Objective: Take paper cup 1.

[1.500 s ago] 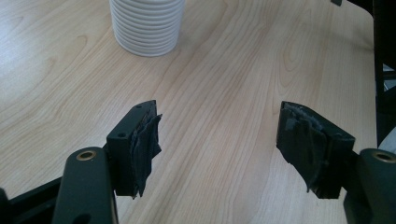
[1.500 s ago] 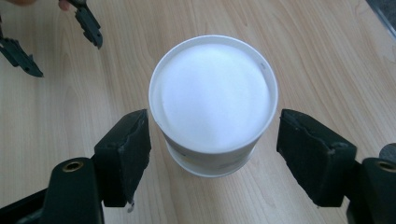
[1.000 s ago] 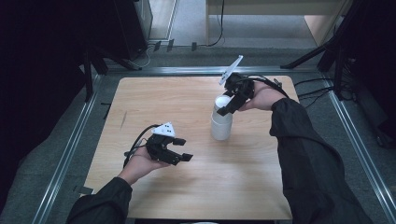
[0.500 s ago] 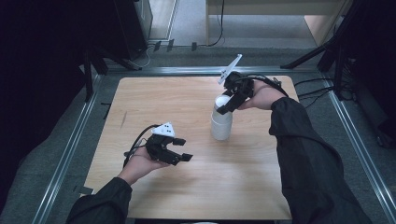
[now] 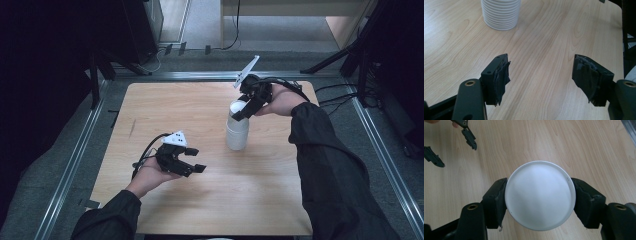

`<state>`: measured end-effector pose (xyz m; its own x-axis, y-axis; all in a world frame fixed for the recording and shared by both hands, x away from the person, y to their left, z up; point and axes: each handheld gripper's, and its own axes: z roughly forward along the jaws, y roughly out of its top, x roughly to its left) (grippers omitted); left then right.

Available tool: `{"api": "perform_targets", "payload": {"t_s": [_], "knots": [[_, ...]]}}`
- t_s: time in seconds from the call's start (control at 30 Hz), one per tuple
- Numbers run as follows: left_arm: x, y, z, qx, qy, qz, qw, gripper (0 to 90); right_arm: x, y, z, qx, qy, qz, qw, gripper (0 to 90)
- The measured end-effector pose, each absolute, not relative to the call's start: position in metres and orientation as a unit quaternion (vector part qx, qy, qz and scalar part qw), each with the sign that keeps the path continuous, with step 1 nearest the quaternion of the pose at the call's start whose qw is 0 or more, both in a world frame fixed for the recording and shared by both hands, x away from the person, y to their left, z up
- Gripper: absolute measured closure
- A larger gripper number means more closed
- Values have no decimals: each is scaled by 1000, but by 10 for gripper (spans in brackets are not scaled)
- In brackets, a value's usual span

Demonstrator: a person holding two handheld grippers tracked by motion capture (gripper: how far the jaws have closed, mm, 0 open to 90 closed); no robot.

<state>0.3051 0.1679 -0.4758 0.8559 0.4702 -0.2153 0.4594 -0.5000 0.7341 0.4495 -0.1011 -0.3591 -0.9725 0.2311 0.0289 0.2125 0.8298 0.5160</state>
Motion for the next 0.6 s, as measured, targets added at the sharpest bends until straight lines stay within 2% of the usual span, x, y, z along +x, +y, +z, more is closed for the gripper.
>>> {"api": "perform_targets", "payload": {"t_s": [0.6], "knots": [[306,171,-474,862,271,4,429,295,446,-109,-327,120,951,283,24,348]]}}
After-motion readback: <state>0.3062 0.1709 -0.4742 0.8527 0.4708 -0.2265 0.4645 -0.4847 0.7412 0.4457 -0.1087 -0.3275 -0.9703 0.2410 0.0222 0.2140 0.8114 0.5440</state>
